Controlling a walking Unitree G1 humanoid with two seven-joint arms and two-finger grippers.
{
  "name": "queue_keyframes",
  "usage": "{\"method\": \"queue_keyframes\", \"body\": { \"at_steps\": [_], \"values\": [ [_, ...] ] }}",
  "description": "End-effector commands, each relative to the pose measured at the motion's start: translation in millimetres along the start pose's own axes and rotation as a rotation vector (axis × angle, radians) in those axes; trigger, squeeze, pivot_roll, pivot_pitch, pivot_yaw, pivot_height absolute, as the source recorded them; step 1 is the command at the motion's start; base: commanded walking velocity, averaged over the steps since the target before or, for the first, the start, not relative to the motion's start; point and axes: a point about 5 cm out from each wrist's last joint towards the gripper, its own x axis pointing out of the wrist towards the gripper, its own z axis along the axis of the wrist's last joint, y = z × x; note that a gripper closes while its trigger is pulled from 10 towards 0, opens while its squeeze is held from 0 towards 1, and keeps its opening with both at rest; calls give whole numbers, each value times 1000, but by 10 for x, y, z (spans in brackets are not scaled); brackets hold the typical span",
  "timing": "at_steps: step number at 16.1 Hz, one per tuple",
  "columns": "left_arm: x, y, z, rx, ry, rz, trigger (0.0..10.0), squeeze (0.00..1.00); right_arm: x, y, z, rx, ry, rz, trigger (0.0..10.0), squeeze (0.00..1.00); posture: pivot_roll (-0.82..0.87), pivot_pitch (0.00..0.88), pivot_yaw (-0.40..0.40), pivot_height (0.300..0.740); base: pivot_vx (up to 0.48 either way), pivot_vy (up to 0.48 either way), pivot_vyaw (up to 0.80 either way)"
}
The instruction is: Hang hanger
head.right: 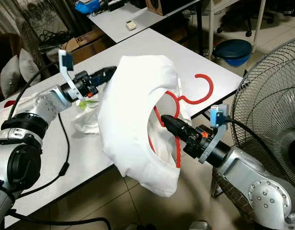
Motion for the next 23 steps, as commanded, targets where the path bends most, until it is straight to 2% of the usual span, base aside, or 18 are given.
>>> {"method": "queue_keyframes", "body": {
  "at_steps": [1,4,6,9,13,14,15,16,18,19,20,21,23],
  "values": [
    [-92,-1,30,-25,-29,-23,10000,1000,64,43,-9,-1,4,31,10000,0,-197,17,344,740,0,0,0],
    [-130,-3,-18,-23,-26,-30,10000,1000,77,33,-23,-20,30,23,10000,0,-196,17,326,740,0,0,0],
    [-174,7,-76,7,-8,-6,10000,1000,99,32,-10,-33,42,28,10000,0,-192,19,304,740,0,0,0],
    [-228,35,-227,153,95,73,10000,1000,130,26,18,-42,63,46,10000,0,-188,20,277,740,0,0,0],
    [-241,30,-187,281,46,171,10000,1000,152,17,31,-47,75,54,10000,0,-191,18,270,740,0,0,0],
    [-244,-25,-184,322,28,174,10000,294,153,15,28,-47,79,55,10000,0,-191,16,269,740,0,0,0],
    [-244,-35,-195,338,35,176,10000,294,154,15,27,-47,79,55,10000,0,-191,16,269,740,0,0,0],
    [-243,-47,-226,382,55,188,10000,0,154,15,24,-48,80,55,10000,0,-193,15,271,740,0,0,0],
    [-223,-76,-322,460,106,230,10000,0,156,14,23,-48,79,55,10000,0,-194,14,274,740,0,0,0],
    [-217,-72,-343,486,116,261,4980,0,159,14,23,-48,78,56,10000,0,-193,15,274,740,0,0,0],
    [-216,-72,-351,490,112,284,2902,0,161,15,23,-48,78,56,10000,0,-192,16,274,740,0,0,0],
    [-213,-77,-354,489,97,308,0,0,165,15,24,-47,78,57,10000,0,-190,19,274,740,0,0,0],
    [-203,-96,-357,485,82,310,0,0,166,14,29,-47,77,57,10000,0,-189,21,275,740,0,0,0]
  ]
}}
